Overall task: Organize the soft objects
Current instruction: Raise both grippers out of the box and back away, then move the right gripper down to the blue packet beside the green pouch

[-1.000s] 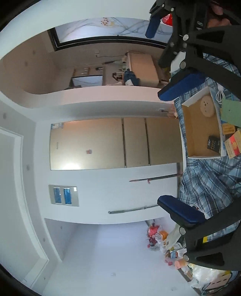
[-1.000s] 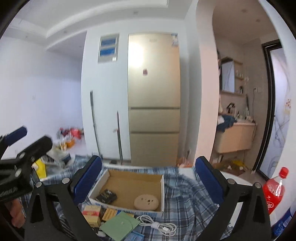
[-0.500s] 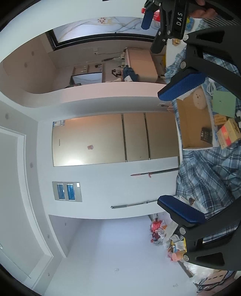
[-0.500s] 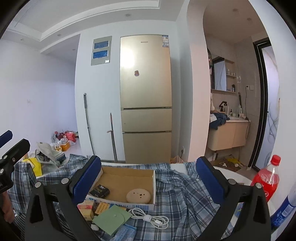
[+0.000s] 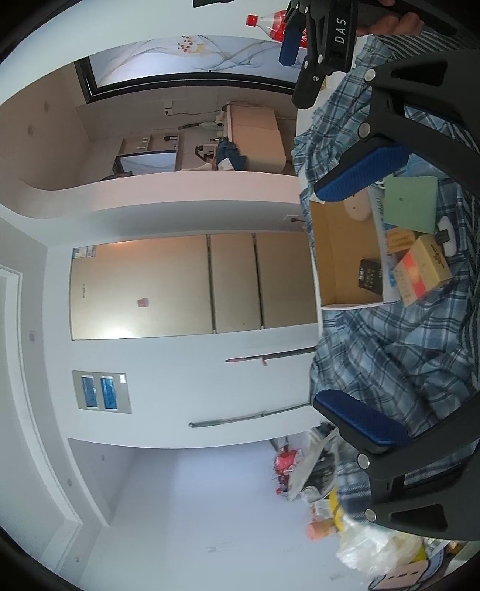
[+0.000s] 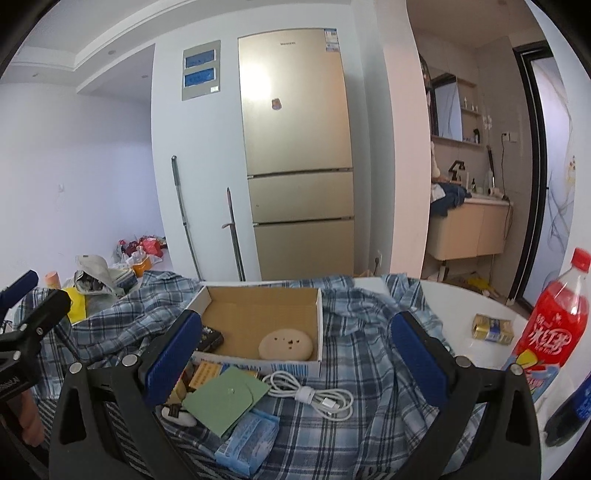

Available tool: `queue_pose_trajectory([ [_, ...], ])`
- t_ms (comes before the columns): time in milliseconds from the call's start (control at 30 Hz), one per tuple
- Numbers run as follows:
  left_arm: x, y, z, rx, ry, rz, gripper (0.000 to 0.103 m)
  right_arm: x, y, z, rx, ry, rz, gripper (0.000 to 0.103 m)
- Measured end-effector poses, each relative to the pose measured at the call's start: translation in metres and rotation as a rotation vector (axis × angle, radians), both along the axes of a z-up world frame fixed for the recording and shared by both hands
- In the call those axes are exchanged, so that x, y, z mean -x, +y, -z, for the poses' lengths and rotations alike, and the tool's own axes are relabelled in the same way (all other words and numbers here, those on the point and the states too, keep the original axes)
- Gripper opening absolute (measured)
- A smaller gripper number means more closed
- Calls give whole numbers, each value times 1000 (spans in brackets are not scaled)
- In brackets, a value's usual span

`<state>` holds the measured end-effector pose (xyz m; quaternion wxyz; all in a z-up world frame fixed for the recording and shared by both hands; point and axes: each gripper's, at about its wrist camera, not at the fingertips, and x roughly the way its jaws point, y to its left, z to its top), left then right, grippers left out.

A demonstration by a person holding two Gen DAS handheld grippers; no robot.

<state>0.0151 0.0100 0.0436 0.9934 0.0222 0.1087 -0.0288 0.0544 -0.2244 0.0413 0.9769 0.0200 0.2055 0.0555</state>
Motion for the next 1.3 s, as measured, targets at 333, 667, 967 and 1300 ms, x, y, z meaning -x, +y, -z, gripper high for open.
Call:
queue_pose_trajectory([
  [333,-24,1,45,-1,90,-19,103,-17,3,32,-4,114,-27,102],
  [667,-32,3,49,-4,145,-24,103,-27,10,54,25,209,-26,87],
  [967,-23,6,44,34,133,9,98,-35,22,73,-70,404,-221,21],
  [1300,-20,1,44,13,123,11,98,-43,48,111,62,574,-268,10],
])
